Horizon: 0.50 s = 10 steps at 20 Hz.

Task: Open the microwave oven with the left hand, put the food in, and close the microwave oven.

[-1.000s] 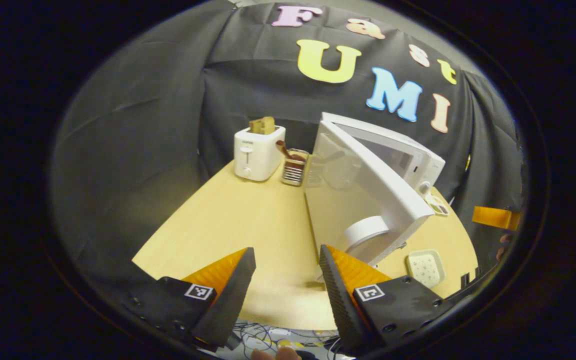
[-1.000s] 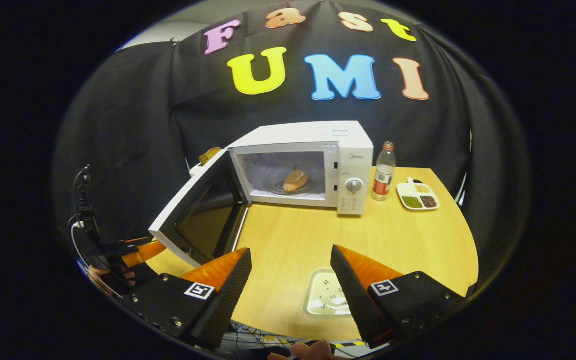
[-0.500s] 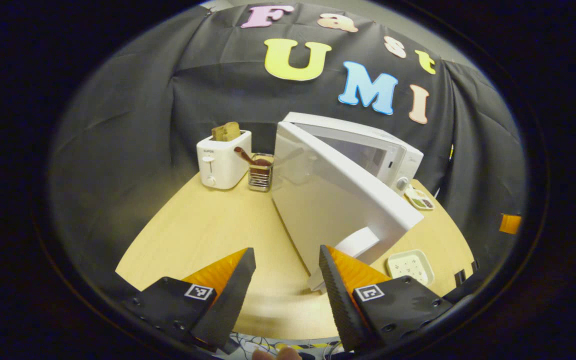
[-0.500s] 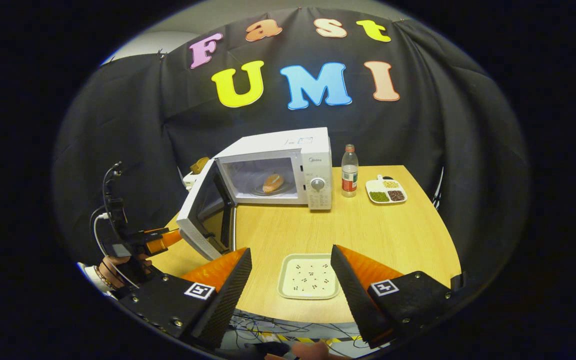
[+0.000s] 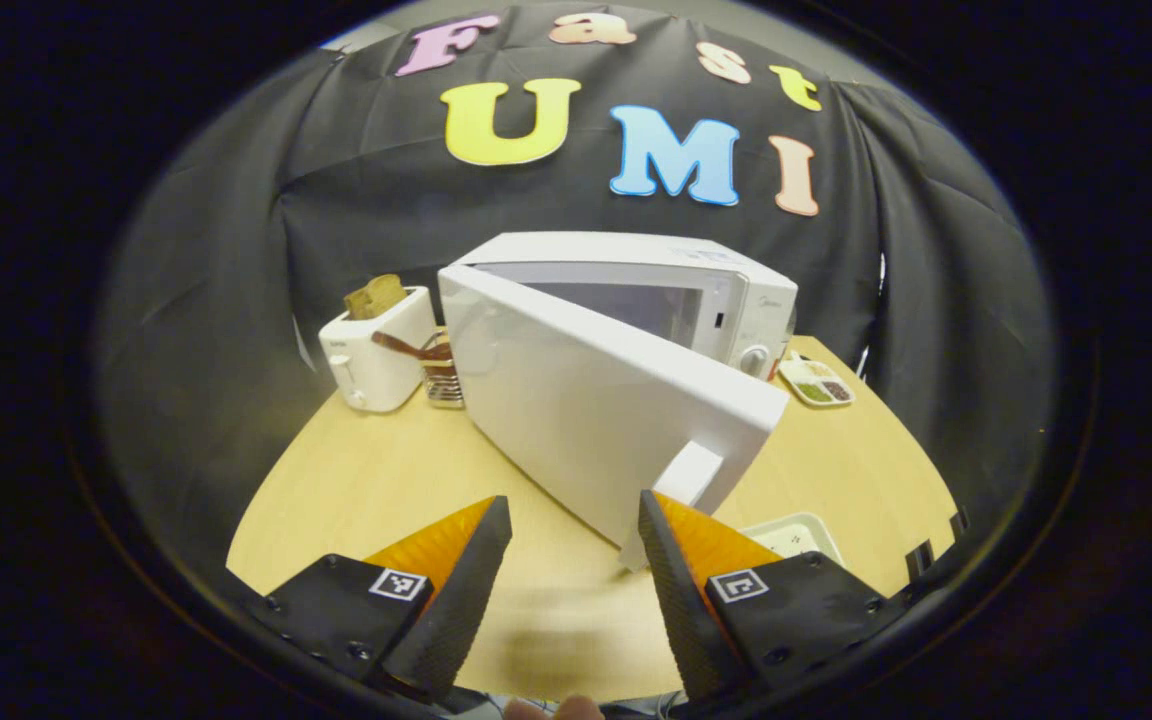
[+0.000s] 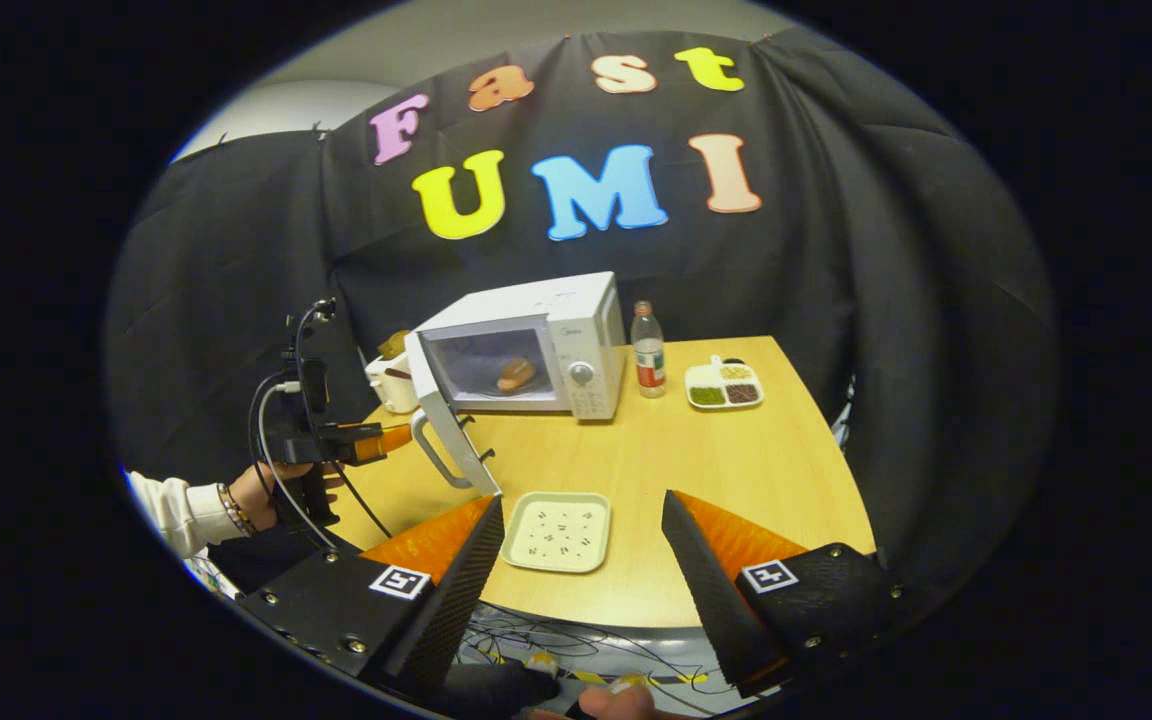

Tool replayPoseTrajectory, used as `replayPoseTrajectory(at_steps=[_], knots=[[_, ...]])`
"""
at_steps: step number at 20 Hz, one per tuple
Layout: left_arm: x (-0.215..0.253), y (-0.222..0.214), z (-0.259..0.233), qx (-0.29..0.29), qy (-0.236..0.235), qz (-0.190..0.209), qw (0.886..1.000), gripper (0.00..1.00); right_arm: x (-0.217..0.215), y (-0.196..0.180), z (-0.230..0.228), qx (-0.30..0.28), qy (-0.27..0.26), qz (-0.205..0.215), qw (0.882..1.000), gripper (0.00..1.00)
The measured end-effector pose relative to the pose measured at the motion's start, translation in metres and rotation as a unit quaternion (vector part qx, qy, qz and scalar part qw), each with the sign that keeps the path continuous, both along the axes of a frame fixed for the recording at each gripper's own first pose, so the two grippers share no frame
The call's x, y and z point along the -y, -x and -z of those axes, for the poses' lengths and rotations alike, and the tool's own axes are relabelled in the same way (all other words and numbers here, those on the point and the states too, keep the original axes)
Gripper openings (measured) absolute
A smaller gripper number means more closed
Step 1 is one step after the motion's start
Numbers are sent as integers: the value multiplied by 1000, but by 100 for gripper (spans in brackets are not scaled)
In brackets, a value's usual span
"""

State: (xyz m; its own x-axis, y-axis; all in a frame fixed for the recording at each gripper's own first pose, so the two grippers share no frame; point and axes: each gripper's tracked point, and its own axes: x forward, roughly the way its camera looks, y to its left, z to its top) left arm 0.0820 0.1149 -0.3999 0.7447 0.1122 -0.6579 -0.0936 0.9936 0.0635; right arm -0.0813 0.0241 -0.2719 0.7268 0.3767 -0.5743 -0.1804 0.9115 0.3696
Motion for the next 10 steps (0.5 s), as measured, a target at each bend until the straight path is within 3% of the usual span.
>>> replayPoseTrajectory(at_steps=[4, 5, 6, 7, 10], knots=[[33, -53, 3, 10, 9, 46, 999, 87, 33, 10, 13, -37, 3, 73, 997, 97], [40, -66, 6, 14, 14, 57, 998, 82, 34, 9, 9, -38, 0, 89, 995, 98], [46, -79, 11, 13, 18, 67, 997, 87, 35, 9, 6, -40, -1, 102, 994, 97], [49, -90, 16, 11, 19, 74, 997, 82, 35, 11, 9, -46, 5, 112, 993, 97], [56, -123, 31, 11, 36, 84, 996, 87, 31, 10, 12, -58, 22, 134, 989, 97]])
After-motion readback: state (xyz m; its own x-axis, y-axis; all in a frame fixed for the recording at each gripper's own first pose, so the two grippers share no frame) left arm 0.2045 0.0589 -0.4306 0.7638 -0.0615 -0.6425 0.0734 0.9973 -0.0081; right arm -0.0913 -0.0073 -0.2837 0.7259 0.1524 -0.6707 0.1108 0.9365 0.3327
